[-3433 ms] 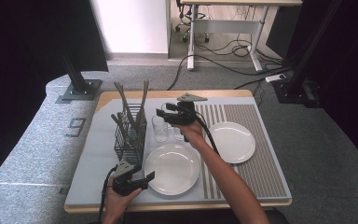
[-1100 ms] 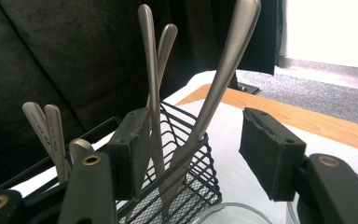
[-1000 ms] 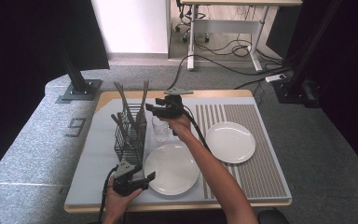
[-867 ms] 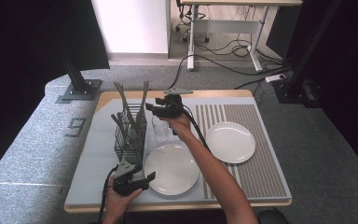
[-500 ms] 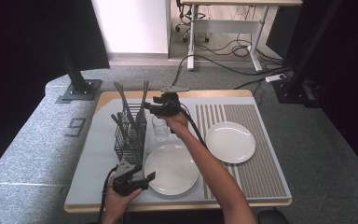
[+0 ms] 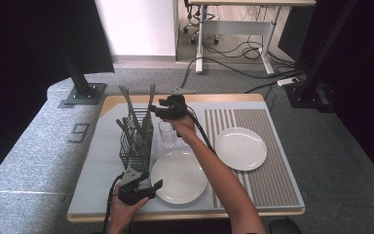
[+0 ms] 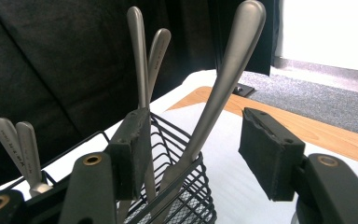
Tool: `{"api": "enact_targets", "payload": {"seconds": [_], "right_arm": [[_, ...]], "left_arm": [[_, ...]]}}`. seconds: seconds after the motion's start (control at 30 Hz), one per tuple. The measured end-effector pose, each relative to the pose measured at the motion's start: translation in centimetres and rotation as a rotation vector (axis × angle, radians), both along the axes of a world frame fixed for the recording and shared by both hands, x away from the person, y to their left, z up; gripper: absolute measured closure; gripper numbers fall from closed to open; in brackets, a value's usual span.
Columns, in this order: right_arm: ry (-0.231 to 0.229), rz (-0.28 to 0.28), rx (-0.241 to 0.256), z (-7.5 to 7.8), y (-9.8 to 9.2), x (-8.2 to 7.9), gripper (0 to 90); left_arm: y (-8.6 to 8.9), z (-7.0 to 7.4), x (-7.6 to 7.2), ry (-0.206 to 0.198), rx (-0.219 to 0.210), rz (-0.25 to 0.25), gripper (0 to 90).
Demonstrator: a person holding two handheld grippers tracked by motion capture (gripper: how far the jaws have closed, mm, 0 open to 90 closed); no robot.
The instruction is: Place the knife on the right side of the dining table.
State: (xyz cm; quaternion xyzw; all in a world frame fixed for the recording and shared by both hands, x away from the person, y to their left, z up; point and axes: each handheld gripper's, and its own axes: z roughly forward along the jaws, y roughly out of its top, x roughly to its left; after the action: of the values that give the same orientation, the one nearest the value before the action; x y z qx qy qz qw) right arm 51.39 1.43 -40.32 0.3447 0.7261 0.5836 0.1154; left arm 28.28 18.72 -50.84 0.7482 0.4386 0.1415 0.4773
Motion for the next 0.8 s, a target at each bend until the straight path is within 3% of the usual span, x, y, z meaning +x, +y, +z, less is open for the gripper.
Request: {"api": "enact_targets", "payload": {"seconds": [0.8], "right_arm": [[0.009,-0.026,0.003,-0.1,0.5,1.5,44.0]], "left_arm": [[-0.1,-0.1,0.0,0.003,0.011,-0.004,31.0]]}}
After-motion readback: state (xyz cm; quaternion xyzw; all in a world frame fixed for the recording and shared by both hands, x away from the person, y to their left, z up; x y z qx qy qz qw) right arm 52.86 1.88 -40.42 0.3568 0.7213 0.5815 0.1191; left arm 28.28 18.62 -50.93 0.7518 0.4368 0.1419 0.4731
